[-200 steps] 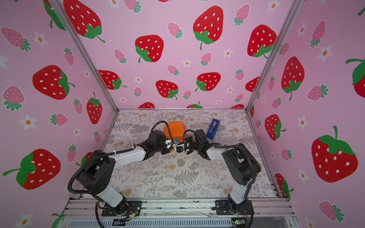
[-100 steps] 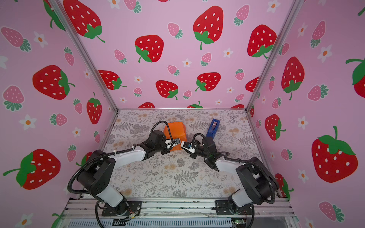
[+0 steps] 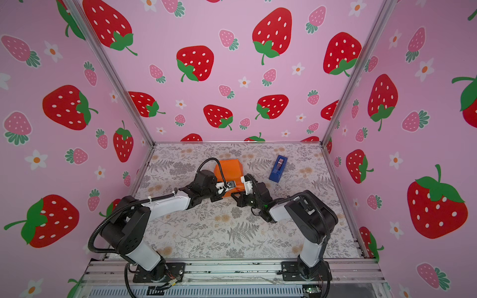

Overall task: Wrap a gift box in wrapping paper
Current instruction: Stick the wrapping paper to the gift box.

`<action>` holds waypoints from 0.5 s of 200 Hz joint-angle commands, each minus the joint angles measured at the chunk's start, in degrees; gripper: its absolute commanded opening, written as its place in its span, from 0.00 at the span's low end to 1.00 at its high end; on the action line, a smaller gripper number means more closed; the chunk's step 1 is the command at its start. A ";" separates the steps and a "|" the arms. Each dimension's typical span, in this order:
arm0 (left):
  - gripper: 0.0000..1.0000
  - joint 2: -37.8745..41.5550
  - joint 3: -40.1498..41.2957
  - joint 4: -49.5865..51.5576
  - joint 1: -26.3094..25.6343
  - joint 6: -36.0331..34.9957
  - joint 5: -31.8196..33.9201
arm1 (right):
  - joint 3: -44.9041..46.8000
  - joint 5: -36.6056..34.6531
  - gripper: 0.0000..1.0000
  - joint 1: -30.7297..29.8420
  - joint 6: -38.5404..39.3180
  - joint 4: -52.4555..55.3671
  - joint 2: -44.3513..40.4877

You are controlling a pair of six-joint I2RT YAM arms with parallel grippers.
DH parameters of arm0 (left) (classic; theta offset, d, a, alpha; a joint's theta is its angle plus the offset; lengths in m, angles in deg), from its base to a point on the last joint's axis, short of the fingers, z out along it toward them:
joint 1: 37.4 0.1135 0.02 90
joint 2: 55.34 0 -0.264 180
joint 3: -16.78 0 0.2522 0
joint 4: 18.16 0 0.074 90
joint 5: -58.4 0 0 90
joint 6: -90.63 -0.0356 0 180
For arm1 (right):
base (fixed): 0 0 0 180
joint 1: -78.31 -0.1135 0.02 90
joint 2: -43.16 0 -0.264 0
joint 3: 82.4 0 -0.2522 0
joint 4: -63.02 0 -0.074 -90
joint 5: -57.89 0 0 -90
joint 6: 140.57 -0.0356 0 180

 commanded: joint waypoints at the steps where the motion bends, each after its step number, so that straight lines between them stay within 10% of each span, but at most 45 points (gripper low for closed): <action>1: 0.25 -1.61 0.69 10.36 -0.03 -0.74 -2.34 | -1.71 -3.86 0.00 -0.35 -7.30 -5.42 1.08; 100: 0.21 -2.58 -2.65 18.45 0.00 -3.00 -4.84 | -6.55 -5.71 0.00 -0.42 -7.54 -3.39 6.26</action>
